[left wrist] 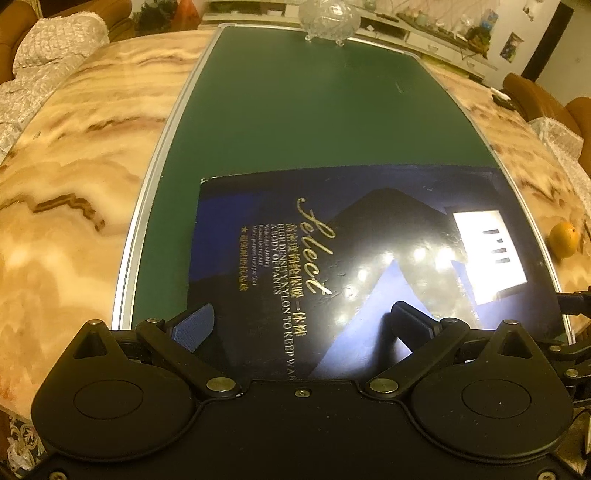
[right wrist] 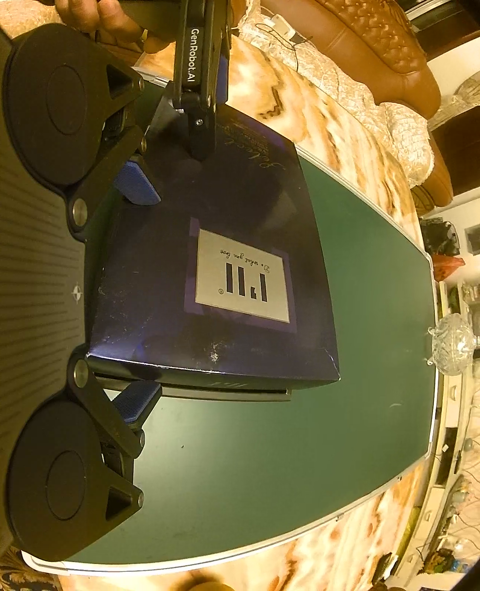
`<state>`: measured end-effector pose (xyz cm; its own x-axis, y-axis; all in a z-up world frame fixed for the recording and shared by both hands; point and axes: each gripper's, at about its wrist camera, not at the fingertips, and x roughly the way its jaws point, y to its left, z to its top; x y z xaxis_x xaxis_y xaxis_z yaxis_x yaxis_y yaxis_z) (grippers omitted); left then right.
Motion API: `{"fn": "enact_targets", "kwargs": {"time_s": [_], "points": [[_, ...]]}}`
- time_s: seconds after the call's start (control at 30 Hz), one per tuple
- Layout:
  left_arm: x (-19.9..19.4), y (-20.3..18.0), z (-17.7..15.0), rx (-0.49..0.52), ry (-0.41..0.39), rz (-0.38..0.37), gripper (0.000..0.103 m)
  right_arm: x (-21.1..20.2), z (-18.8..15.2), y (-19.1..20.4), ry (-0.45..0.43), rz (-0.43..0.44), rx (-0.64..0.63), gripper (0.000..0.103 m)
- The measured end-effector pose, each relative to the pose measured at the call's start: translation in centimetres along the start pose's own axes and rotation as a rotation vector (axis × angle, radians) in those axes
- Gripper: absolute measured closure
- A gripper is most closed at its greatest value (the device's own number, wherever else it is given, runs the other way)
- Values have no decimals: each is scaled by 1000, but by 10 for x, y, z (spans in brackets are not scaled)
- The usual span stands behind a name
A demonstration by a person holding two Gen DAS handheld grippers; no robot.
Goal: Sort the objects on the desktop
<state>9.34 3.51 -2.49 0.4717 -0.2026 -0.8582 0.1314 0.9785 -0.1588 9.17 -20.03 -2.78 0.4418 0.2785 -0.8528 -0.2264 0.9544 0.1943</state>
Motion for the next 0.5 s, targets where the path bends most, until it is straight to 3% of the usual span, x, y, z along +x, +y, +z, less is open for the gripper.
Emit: {"fn": "enact_targets", "kwargs": {"time_s": [0.2,0.33,0.5], "points": [[-3,-6,0,12,-11,-35,0,-1,0,-3,-8,3,5,0],[-13,18,6,-75,-36,-61,0,-5,0,-12,-19,20,40,0],[-18,46,15,-136,-35,-19,0,-7,4,-22,-25,29,73,0]]}}
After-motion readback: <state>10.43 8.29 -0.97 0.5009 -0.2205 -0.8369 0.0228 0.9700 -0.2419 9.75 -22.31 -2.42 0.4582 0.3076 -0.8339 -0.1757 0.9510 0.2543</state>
